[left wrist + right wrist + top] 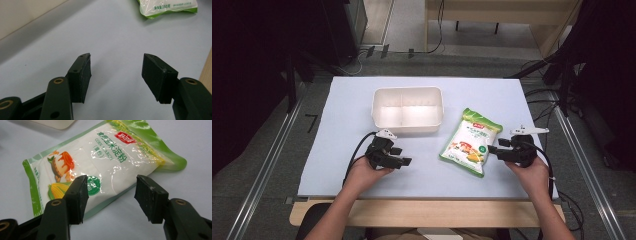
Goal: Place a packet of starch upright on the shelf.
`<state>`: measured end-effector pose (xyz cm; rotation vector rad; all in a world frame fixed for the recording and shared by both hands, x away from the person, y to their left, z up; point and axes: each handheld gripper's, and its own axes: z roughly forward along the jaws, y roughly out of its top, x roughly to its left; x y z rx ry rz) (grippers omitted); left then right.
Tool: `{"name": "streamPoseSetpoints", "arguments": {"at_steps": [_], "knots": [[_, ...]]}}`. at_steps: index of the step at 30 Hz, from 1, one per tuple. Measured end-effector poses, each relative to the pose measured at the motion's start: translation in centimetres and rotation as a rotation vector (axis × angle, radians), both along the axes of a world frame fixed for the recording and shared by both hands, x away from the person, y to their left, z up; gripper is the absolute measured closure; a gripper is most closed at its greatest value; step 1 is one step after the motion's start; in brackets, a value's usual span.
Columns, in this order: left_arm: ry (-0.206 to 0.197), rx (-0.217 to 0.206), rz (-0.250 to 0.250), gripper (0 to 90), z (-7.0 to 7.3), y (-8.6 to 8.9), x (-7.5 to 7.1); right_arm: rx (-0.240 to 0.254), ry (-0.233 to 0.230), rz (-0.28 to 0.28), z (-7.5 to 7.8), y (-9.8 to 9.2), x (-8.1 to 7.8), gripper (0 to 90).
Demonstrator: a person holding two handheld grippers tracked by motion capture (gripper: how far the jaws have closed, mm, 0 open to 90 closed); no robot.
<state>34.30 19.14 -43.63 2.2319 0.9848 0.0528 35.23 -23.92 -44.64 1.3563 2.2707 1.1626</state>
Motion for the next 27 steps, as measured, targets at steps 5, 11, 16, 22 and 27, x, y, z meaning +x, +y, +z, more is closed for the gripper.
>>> {"name": "streamPoseSetpoints", "arguments": {"at_steps": [5, 11, 16, 22, 27], "knots": [[-0.002, -0.004, -0.002, 41.5, 0.0, -0.1, 0.0, 0.003, -0.008, 0.000, 0.1, 0.0, -0.1, 47.2], [-0.003, -0.005, -0.008, 42.0, 0.2, -0.4, -0.2, -0.008, -0.005, -0.003, 0.0, 0.1, -0.1, 48.9], [-0.003, -0.003, -0.017, 42.3, 0.3, -0.6, -0.2, -0.004, -0.006, -0.009, 0.1, 0.1, -0.1, 48.8], [-0.015, -0.004, -0.025, 46.5, 1.0, -1.4, -0.3, 0.015, 0.000, -0.035, 0.3, -0.1, -0.2, 55.1], [-0.015, 0.004, -0.042, 68.6, 1.7, -2.6, -0.1, 0.030, 0.001, -0.058, 0.7, -0.2, -0.3, 66.9]]}}
